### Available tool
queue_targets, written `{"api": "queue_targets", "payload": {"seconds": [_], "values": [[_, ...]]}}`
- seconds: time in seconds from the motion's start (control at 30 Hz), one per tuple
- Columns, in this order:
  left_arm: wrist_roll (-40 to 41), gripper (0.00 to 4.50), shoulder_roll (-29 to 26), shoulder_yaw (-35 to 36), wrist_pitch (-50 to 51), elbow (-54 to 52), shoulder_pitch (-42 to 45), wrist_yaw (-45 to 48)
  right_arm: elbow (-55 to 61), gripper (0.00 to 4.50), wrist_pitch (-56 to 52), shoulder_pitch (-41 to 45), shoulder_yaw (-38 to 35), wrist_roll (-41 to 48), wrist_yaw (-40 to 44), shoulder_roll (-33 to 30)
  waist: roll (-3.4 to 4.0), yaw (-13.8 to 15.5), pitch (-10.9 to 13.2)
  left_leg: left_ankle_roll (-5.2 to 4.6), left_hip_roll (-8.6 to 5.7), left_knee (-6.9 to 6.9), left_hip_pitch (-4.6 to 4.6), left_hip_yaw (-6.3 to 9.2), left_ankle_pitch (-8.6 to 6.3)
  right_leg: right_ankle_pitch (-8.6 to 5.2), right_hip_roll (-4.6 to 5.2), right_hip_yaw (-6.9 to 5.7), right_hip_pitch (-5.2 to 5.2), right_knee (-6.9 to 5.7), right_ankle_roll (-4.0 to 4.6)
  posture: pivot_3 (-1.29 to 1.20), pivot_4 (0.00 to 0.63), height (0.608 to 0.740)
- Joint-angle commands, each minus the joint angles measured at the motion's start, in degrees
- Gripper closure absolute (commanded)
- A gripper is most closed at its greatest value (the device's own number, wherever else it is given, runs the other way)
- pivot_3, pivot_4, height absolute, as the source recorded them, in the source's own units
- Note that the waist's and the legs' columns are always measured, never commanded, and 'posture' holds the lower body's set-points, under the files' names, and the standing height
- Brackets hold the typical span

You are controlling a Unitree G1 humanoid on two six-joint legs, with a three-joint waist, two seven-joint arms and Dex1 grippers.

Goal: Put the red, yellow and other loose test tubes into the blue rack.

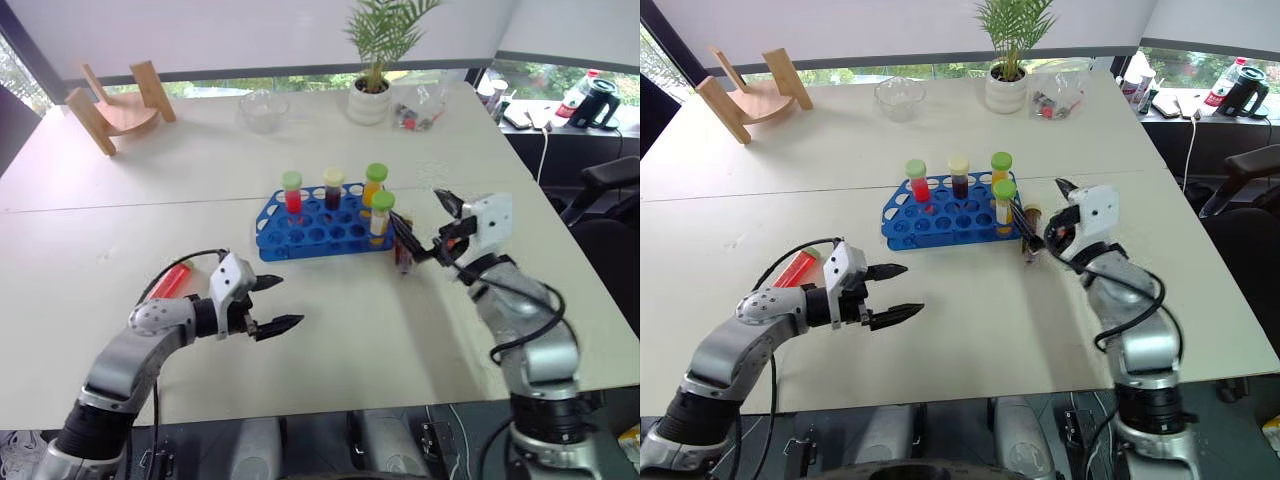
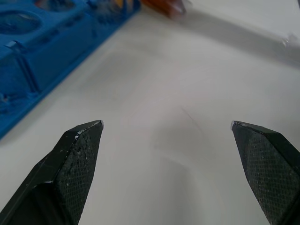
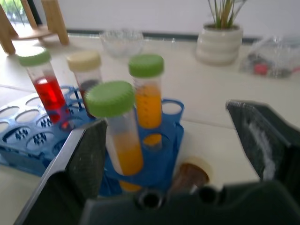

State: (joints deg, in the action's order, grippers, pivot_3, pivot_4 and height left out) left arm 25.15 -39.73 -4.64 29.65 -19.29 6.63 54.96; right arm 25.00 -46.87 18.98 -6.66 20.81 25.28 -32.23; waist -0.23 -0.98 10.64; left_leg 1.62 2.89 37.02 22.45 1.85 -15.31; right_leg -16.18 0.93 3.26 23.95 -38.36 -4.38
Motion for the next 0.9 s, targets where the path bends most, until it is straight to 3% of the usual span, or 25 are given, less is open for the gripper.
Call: {"api": "queue_targets", "payload": {"seconds": [0.03,0.17,0.3,0.5,0.73,0.8,0.87,0.9], "values": [[1.5,0.0,-4.3,1.8,1.0,-3.3,1.3,3.4,-1.3,0.05,-28.1,11.7,2.7,8.8,6.7,-9.9,0.03,-0.3,0.0,-0.01,0.01,0.0,-0.01,-0.01,0.0,-0.01,-0.02,0.02,0.02,0.0,0.02,0.0,0.15,0.74],[0.7,0.0,-2.3,1.9,-0.2,-2.1,3.4,0.8,-13.8,0.05,-39.8,23.5,5.9,10.5,8.0,-9.4,-0.06,-0.2,0.0,-0.36,0.08,-0.01,-0.06,0.06,-0.18,-0.13,-0.16,0.0,-0.02,0.0,0.28,0.0,0.15,0.74],[0.5,0.0,-0.9,2.1,-0.1,-3.5,2.1,-0.9,-24.9,0.05,-39.7,30.2,11.2,9.1,10.2,-10.2,-0.04,0.0,0.0,-0.69,0.07,0.0,0.1,-0.01,-0.37,-0.1,-0.14,0.01,0.08,0.17,0.19,0.0,0.15,0.74],[0.0,0.0,1.1,2.1,-0.7,-4.6,0.0,-4.2,-37.9,0.05,-33.2,36.3,19.7,4.6,13.6,-9.9,-0.03,0.0,0.0,-0.74,0.06,0.09,0.69,-0.02,-0.4,-0.08,-0.07,-0.03,0.6,0.22,0.15,0.0,0.15,0.74],[-1.1,0.0,4.0,0.5,-1.4,-4.9,-0.6,-6.9,-54.5,0.05,-16.1,40.8,32.3,-7.9,19.6,-9.2,-0.04,0.0,0.0,-0.72,0.04,0.18,0.67,-0.05,-0.39,-0.04,-0.05,-0.03,0.58,0.18,0.1,0.0,0.15,0.74],[-1.5,0.0,4.6,0.2,-1.6,-4.8,-0.7,-7.1,-58.8,0.57,-12.0,42.1,34.3,-11.0,21.6,-9.1,-0.07,0.0,0.0,-0.72,0.04,0.21,0.62,-0.06,-0.39,-0.02,-0.05,-0.03,0.51,0.19,0.08,0.0,0.15,0.74],[-1.7,0.0,4.7,0.1,-1.7,-4.8,-0.8,-7.2,-61.7,1.33,-8.5,42.9,35.4,-13.6,23.7,-9.2,-0.07,0.1,-0.1,-0.69,0.03,0.22,0.61,-0.06,-0.37,-0.01,-0.04,-0.03,0.48,0.19,0.06,0.0,0.15,0.74],[-1.7,0.0,4.8,0.1,-1.8,-4.8,-0.8,-7.3,-62.9,1.92,-6.8,43.2,36.3,-15.0,25.4,-9.5,-0.07,0.1,-0.1,-0.68,0.03,0.23,0.61,-0.06,-0.36,0.0,-0.04,-0.03,0.48,0.19,0.05,0.0,0.15,0.74]]}}
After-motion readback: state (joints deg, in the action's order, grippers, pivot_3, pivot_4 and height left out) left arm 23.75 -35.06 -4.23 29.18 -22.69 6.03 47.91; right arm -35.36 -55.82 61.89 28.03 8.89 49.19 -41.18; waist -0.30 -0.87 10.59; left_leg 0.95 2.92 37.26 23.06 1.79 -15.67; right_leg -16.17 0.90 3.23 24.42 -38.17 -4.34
